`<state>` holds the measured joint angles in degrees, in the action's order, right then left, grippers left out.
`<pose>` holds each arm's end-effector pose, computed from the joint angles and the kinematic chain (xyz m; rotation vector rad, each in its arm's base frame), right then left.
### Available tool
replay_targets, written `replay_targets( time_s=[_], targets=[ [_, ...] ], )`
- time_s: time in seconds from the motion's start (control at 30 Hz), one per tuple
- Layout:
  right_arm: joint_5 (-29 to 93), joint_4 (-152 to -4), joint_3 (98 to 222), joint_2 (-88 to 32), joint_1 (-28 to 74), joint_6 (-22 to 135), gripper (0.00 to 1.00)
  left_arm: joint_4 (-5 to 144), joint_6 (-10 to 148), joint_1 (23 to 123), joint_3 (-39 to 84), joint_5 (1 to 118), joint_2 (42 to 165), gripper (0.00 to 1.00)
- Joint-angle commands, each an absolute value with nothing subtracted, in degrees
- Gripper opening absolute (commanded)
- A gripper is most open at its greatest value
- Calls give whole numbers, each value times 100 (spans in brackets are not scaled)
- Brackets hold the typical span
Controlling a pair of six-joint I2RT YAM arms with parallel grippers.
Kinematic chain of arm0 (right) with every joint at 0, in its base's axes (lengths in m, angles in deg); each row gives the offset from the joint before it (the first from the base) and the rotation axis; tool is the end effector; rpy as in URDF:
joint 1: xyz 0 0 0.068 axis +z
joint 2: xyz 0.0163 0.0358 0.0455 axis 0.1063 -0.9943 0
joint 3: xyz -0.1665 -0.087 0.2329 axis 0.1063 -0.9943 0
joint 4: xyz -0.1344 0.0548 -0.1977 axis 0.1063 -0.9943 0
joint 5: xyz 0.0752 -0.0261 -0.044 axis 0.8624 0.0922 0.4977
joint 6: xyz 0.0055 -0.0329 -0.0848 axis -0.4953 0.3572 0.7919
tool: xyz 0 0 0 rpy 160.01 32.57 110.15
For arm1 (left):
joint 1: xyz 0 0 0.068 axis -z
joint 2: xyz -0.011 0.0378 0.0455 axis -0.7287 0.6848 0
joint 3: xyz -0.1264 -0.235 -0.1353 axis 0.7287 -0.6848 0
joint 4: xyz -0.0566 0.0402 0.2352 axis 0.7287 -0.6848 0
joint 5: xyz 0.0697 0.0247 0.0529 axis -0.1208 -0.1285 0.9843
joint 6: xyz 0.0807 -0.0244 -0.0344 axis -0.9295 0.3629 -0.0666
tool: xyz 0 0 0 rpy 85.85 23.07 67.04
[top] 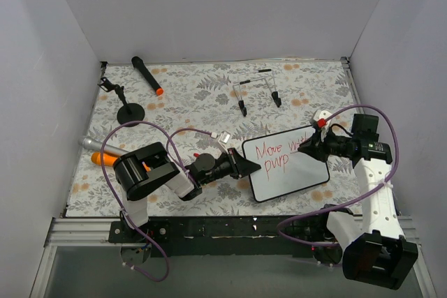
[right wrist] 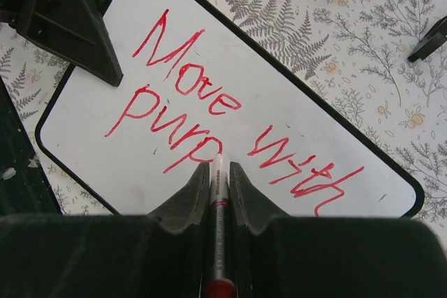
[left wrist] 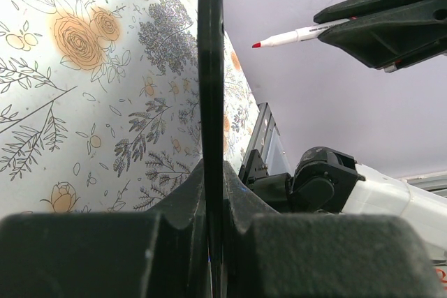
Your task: Write a sentence on the whiteboard
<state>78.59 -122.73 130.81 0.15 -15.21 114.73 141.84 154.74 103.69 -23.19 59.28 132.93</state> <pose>0.1612 0.0414 0.2835 -1.0816 1.7920 0.5610 0.1835 -0.3038 0.1721 -0.6050 2.0786 -1.9947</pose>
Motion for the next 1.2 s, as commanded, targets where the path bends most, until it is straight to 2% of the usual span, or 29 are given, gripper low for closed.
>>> replay_targets(
  time_s=[0.0,0.4,1.17],
  targets=[
    [7970,-12232,13034,54,-1709,11409,1,15202,15309,10426,-2374,5830,13229,0],
    [8207,-12223,12911,-175,-2131,11567,1,15202,15291,10435,-2366,5821,13220,0],
    [8401,-12574,12805,-280,-2131,12252,1,15123,15282,10470,-2304,5839,13237,0]
  ],
)
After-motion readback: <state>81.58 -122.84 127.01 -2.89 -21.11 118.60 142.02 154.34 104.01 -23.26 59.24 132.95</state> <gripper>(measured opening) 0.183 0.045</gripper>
